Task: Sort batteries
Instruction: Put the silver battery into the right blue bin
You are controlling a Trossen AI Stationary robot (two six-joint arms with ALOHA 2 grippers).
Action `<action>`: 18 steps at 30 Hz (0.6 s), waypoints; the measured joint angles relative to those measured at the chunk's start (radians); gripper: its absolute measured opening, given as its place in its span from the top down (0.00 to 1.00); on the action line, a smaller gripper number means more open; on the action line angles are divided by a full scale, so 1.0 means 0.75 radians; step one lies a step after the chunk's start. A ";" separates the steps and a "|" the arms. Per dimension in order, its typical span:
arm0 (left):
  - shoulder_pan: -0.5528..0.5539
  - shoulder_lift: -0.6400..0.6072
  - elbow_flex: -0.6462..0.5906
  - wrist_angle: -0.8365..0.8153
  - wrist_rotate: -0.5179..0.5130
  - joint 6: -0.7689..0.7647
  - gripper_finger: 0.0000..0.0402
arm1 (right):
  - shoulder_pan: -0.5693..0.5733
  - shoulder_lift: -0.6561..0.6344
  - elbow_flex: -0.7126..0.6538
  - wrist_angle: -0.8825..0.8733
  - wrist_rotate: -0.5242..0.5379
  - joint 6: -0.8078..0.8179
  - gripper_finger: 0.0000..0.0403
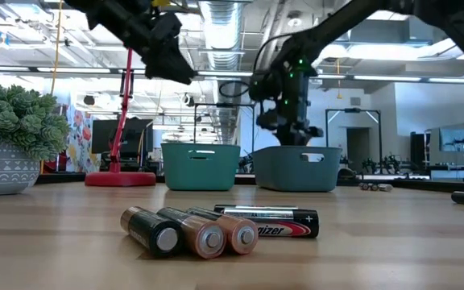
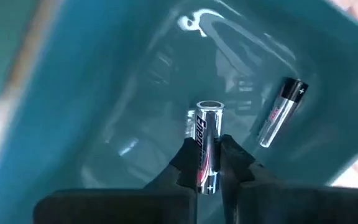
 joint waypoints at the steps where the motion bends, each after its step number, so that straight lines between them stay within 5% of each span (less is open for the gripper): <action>1: 0.000 -0.011 -0.015 -0.005 -0.003 -0.021 0.56 | -0.004 0.009 0.000 -0.001 0.000 0.000 0.89; 18: -0.003 -0.018 -0.039 -0.007 0.000 -0.100 0.56 | -0.020 0.049 -0.022 0.057 0.000 0.016 0.87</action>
